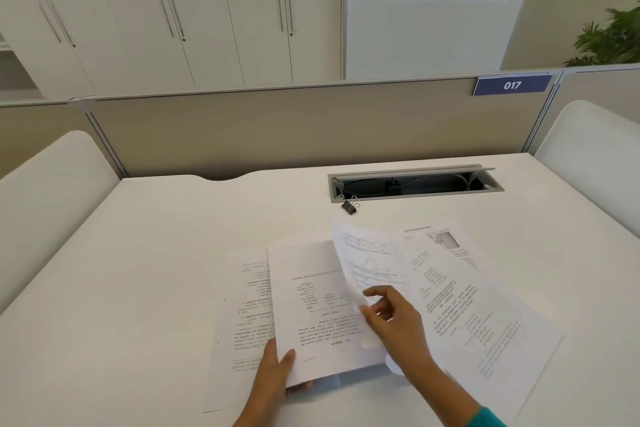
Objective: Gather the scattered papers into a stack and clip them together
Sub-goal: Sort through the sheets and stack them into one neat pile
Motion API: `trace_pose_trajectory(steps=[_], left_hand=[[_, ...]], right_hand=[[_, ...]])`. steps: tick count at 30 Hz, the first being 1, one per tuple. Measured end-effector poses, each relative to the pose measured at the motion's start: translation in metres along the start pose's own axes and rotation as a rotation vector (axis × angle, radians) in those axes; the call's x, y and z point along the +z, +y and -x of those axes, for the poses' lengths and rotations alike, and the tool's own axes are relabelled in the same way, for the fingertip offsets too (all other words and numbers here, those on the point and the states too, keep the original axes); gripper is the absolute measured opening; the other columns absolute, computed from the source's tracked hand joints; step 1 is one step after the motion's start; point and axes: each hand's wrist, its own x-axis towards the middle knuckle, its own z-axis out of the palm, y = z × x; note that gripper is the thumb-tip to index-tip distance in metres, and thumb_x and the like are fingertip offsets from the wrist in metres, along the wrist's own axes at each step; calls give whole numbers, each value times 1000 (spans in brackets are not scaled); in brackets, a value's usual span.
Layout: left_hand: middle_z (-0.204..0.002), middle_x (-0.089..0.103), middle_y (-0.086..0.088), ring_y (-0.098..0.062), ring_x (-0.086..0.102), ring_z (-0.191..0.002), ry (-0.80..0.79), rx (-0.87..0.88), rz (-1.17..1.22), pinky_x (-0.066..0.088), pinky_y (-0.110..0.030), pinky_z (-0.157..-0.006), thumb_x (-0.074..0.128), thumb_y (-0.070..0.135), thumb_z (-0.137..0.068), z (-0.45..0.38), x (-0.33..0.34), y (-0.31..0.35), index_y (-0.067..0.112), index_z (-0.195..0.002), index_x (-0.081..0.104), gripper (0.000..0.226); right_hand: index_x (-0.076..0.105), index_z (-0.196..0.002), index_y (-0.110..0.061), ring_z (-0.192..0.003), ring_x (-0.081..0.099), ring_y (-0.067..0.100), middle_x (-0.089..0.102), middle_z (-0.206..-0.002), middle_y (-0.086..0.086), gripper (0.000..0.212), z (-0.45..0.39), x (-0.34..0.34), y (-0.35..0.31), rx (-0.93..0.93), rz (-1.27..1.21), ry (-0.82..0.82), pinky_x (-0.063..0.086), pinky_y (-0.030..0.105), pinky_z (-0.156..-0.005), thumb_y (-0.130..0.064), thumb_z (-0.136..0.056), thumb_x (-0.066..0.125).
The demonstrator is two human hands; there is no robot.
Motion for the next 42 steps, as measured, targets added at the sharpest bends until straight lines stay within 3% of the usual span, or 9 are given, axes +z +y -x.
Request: trace_pose_trajectory(steps=[3, 10, 13, 16, 20, 29, 35, 39, 42], left_hand=[[-100, 60, -5, -27, 61, -82, -13, -10, 25, 54, -35, -43, 47, 4, -94, 2, -1, 0, 16, -112, 47, 22], [-101, 64, 11, -27, 67, -87, -4, 35, 155, 56, -50, -56, 55, 28, -91, 11, -3, 1, 35, -92, 60, 9], [-107, 63, 5, -30, 65, -94, -31, 35, 121, 56, -48, -57, 52, 32, -92, 15, -1, 4, 32, -99, 59, 11], [-106, 58, 2, -26, 61, -91, -9, 31, 40, 56, -40, -49, 51, 25, -93, 12, 1, 5, 21, -109, 50, 16], [-114, 55, -1, -28, 58, -100, -9, 51, -21, 59, -49, -59, 49, 28, -93, 11, 2, 5, 20, -120, 44, 28], [-137, 48, -13, -33, 47, -122, 54, 154, -243, 42, -56, -100, 50, 16, -94, 4, 3, -1, 12, -134, 39, 42], [-127, 55, -11, -34, 52, -114, 62, 71, -164, 47, -58, -92, 48, 19, -95, 6, 8, 7, 15, -127, 46, 33], [-129, 55, -13, -25, 51, -105, 101, 52, -255, 43, -35, -90, 46, 5, -92, 6, 10, 17, 9, -128, 47, 36], [-128, 55, -11, -27, 51, -110, 89, 30, -311, 45, -41, -97, 40, -2, -90, 9, 12, 26, 10, -127, 49, 40]], right_hand=[[57, -83, -44, -67, 63, 7, 65, -72, -10, 15, 2, 21, -9, -40, 50, -97, 55, 19, -60, -33, -79, 66], [51, -97, -40, -79, 59, -4, 61, -97, -19, 13, 1, 44, -8, 46, 164, -373, 41, 7, -67, -46, -86, 54], [54, -101, -34, -83, 56, -4, 61, -105, -14, 15, -1, 31, 5, 76, 256, -317, 45, 12, -76, -41, -88, 54], [52, -115, -29, -106, 54, 9, 56, -123, -8, 28, -7, 4, 21, 149, 455, -190, 45, 25, -89, -40, -89, 52], [35, -135, -26, -127, 40, 19, 44, -140, -4, 53, -8, -25, 33, 255, 778, -57, 38, 37, -102, -46, -88, 49], [32, -134, -26, -118, 54, 16, 56, -133, -6, 51, 0, -24, 31, 221, 677, -144, 44, 34, -99, -46, -90, 47], [32, -135, -24, -119, 54, 17, 54, -135, -3, 51, -3, -28, 26, 299, 560, -180, 43, 33, -99, -41, -90, 50], [33, -134, -24, -115, 56, 16, 57, -129, -5, 50, -4, -31, 27, 321, 562, -182, 44, 33, -97, -40, -90, 50], [34, -135, -22, -113, 57, 18, 59, -124, -3, 46, -5, -32, 28, 346, 556, -146, 44, 35, -97, -34, -93, 47]])
